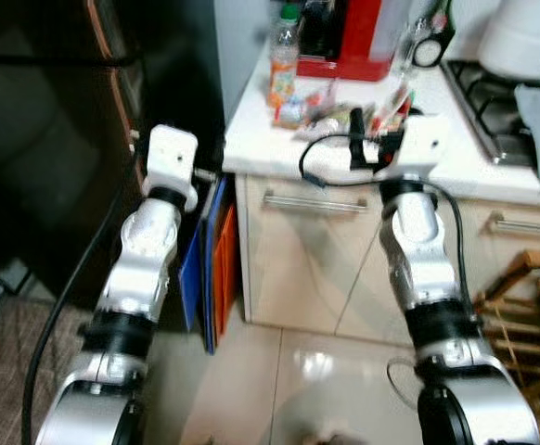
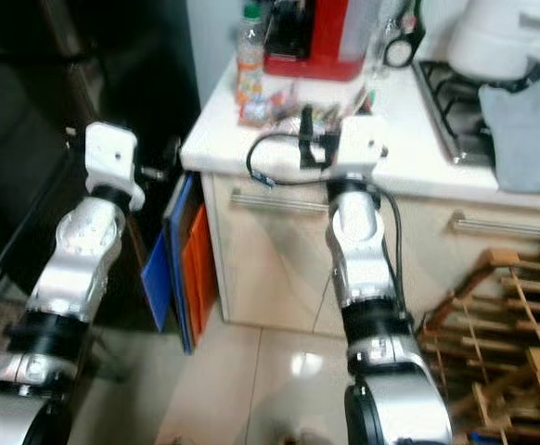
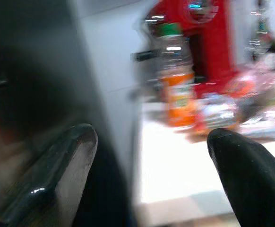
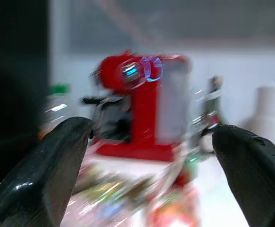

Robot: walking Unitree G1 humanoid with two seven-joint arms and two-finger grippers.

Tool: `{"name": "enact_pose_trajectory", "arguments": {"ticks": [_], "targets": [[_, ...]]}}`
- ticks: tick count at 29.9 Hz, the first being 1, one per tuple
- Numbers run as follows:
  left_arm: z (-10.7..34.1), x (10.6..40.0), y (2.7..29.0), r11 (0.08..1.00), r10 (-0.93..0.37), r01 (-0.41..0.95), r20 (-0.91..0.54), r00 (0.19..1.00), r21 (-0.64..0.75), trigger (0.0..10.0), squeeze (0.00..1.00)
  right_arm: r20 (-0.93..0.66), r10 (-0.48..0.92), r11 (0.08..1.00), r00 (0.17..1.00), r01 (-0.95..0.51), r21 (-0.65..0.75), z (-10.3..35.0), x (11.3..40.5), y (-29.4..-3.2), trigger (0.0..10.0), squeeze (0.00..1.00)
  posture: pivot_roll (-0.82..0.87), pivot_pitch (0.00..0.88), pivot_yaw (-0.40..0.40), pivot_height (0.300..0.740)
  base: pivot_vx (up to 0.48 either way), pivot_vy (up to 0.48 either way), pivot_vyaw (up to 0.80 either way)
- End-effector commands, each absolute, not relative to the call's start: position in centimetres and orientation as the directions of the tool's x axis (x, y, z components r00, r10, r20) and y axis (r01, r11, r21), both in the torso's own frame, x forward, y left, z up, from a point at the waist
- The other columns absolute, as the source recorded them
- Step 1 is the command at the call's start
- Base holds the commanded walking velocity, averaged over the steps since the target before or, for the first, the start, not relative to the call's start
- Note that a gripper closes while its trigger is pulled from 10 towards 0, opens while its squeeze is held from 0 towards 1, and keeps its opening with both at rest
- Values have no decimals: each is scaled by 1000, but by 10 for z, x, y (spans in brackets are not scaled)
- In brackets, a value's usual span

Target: Restocking fridge

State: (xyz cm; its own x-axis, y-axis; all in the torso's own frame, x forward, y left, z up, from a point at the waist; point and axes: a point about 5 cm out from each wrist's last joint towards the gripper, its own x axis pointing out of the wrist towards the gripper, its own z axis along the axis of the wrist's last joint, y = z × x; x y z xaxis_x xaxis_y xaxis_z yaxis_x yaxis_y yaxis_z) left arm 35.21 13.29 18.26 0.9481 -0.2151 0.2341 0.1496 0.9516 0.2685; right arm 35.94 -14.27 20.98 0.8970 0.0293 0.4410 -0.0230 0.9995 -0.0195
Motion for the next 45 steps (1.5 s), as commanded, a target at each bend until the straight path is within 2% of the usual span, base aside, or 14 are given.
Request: {"name": "enact_pose_trajectory", "arguments": {"ticks": [1, 4, 9, 14, 17, 30, 34, 40, 45], "targets": [[193, 352, 138, 945, -211, 125, 272, 939, 301, 10000, 0, 536, 60, 998, 842, -55, -25, 239, 359, -132, 10000, 0, -11, 0, 18, 740, 480, 0, 0], [192, 352, 137, 943, -219, 131, 273, 937, 307, 10000, 0, 627, 29, 1000, 778, -27, -14, 274, 357, -136, 10000, 0, -8, 0, 21, 740, 480, 0, 0], [199, 349, 131, 939, -260, 164, 311, 914, 302, 10000, 0, 654, -22, 999, 756, 40, -13, 287, 358, -149, 10000, 0, -6, 0, 20, 740, 342, 0, 0], [204, 349, 129, 942, -266, 169, 336, 903, 290, 10000, 0, 591, -40, 998, 805, 66, -22, 275, 362, -153, 10000, 0, -8, 0, 21, 740, 0, 0, -307], [204, 348, 128, 943, -270, 176, 340, 901, 283, 10000, 0, 598, -45, 998, 800, 68, -16, 272, 359, -153, 10000, 0, -14, 0, 23, 740, 0, 0, -679], [200, 347, 127, 938, -286, 196, 319, 904, 285, 10000, 0, 579, -62, 997, 813, 78, -1, 264, 358, -153, 10000, 0, -16, 0, 25, 740, 0, 0, 0], [197, 349, 127, 931, -289, 196, 296, 911, 308, 10000, 0, 476, -71, 997, 877, 49, 58, 249, 369, -153, 10000, 0, -16, 0, 27, 740, 0, 0, 0], [201, 346, 126, 931, -311, 219, 321, 894, 291, 10000, 0, 444, -82, 997, 892, 68, 47, 245, 375, -155, 10000, 0, -10, 0, 23, 740, 0, 0, 0], [210, 342, 119, 915, -363, 254, 368, 856, 313, 10000, 0, 405, -91, 996, 910, 73, 59, 242, 384, -156, 10000, 0, 12, 0, 6, 740, 480, 0, 0]]}}
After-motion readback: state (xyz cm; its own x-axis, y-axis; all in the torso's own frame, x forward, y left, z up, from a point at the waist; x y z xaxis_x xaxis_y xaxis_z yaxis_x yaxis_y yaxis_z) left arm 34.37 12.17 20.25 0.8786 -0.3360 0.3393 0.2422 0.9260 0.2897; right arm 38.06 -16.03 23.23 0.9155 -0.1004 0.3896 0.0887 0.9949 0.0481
